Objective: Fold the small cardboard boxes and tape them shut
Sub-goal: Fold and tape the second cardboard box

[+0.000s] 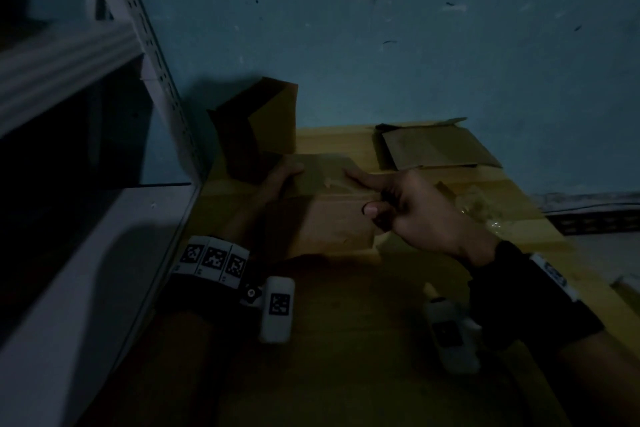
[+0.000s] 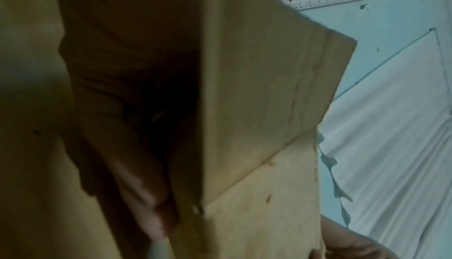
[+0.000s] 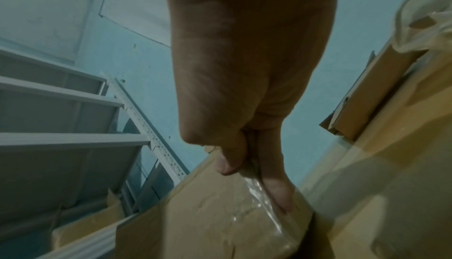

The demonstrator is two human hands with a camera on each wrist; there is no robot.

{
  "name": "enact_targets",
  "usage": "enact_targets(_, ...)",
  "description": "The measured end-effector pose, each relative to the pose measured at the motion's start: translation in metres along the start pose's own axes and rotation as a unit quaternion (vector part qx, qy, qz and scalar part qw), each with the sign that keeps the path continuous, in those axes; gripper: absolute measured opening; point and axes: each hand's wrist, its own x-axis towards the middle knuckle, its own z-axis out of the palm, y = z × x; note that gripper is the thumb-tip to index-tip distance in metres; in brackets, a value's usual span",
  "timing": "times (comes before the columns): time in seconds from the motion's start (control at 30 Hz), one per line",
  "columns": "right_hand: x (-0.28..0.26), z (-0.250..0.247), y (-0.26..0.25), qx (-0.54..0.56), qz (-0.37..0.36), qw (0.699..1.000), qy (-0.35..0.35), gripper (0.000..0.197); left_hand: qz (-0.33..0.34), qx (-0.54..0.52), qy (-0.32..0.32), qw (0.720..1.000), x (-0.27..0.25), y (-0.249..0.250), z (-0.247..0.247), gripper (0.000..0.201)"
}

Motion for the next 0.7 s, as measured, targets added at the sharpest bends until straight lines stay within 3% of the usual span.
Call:
enact_targets(0.07,-0.001,-0.001,0.0,0.0,-0.001,1.0,-0.001,0.056,-0.021,-0.003,0.003,1.0,-0.001,0.004,0.003,0.036)
enact_targets(0.13,-0.002,-0.003,0.0,0.004,-0.006,1.0,0.0,0.057,-0.035,-0.004,-0.004,0.999,0.006,0.0,0.002,0.025)
enact_targets(0.3,-0.005,-0.004,0.004,0.042,-0.013,0.999,-0.008,0.058,-0.025,-0.015,0.002,1.0,0.012,-0.003,0.002,0.018)
enact_targets(0.43,-0.009,-0.007,0.003,0.131,-0.011,0.991,-0.014,0.059,-0.016,-0.035,-0.025,0.999,0.012,0.001,-0.001,0.043)
enact_targets(0.57,-0.007,-0.012,0.003,0.16,0.01,0.984,0.077,0.062,0.01,-0.057,-0.035,0.998,0.015,0.004,-0.005,0.035)
enact_targets(0.7,-0.002,-0.01,0.008,0.133,-0.007,0.981,0.141,0.041,0.027,-0.057,-0.027,0.998,0.014,0.004,-0.003,0.041)
